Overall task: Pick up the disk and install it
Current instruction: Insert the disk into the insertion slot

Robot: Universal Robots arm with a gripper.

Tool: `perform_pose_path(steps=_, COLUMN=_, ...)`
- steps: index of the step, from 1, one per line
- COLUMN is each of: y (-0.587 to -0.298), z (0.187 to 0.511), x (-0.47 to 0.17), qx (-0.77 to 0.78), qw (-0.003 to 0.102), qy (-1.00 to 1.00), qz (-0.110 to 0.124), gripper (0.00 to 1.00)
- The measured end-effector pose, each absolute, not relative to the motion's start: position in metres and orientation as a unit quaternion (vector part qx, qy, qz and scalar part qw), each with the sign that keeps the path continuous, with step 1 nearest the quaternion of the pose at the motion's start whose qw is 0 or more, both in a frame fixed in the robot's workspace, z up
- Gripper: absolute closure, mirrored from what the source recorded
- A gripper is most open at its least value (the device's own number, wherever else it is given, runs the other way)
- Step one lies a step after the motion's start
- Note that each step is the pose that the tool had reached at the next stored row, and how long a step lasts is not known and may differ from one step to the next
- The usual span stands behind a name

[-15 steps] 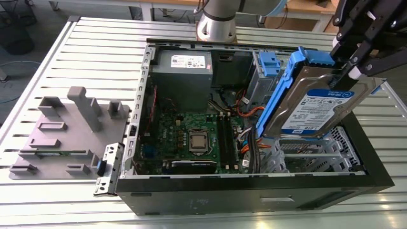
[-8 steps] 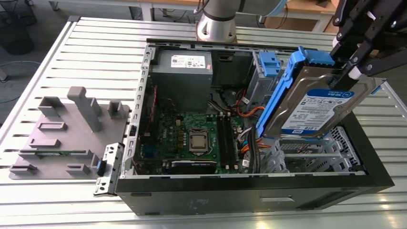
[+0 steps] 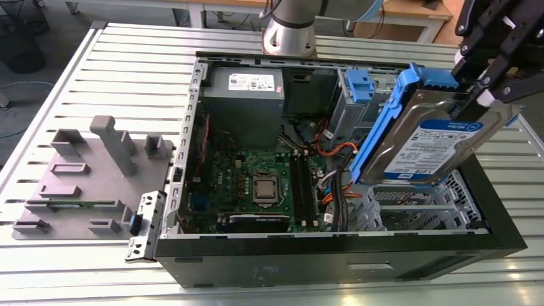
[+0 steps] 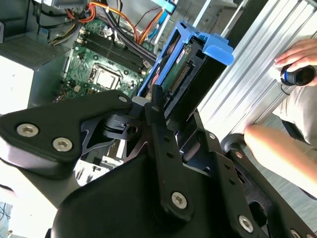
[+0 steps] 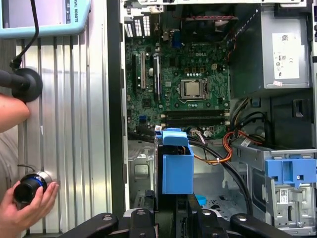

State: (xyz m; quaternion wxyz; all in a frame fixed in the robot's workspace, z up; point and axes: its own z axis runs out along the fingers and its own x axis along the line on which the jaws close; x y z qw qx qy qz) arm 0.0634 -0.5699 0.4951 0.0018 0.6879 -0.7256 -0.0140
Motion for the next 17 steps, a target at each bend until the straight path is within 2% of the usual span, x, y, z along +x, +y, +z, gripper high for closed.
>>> perform_pose_path(steps=13, y=-0.57, z=0.495, x=0.078, qx=0.688, qw=0.002, qy=-0.726, qz=-0.014, gripper=0.65)
perform_pose_path(steps=17, y=-0.57, z=0.492, x=0.078, qx=0.688, qw=-0.003, qy=-0.726, qz=-0.01, gripper=0.65)
